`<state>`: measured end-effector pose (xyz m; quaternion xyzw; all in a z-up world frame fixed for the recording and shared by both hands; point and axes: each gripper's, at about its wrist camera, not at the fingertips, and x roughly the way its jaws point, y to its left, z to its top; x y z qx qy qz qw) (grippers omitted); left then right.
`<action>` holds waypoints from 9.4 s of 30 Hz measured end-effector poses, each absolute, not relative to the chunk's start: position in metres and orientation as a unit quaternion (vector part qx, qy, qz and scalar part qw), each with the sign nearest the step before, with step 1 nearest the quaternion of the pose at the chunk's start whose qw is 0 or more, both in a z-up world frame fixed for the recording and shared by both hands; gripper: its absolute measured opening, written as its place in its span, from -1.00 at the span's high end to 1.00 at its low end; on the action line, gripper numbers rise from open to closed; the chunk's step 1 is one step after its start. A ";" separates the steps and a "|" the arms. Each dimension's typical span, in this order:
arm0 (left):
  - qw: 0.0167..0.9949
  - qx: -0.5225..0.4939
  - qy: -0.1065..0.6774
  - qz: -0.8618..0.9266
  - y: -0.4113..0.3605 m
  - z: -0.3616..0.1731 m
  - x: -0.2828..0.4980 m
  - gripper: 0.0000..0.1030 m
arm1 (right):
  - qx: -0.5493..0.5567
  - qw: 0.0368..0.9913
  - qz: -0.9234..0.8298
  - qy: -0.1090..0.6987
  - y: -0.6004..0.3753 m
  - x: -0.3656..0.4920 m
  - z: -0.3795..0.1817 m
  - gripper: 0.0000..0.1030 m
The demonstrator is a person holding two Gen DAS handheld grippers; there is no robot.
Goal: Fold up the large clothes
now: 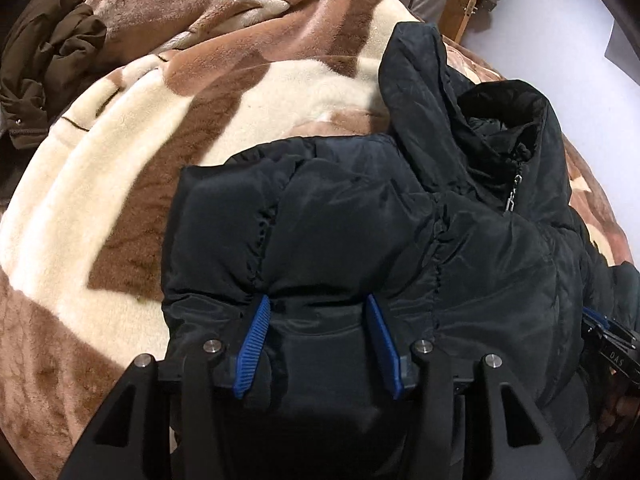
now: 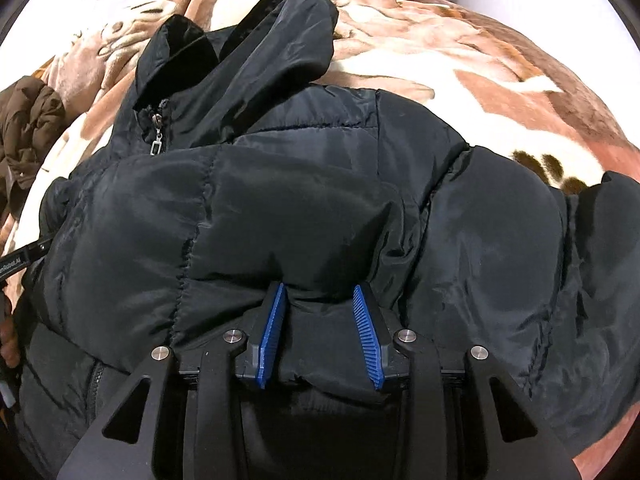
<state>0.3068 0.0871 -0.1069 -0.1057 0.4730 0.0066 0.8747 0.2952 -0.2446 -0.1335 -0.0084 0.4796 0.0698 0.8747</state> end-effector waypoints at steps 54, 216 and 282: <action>0.907 -0.011 0.408 -0.108 -0.062 0.025 0.171 0.08 | 0.251 0.878 -0.124 0.388 -0.522 0.111 -0.067 0.04; 0.910 -0.043 0.407 -0.059 0.018 0.026 0.119 0.34 | 0.026 0.924 0.079 0.374 -0.189 0.109 0.010 0.37; 0.923 -0.121 0.361 -0.058 0.062 0.020 0.426 0.93 | 0.062 0.923 0.144 0.352 -0.225 0.375 0.024 0.84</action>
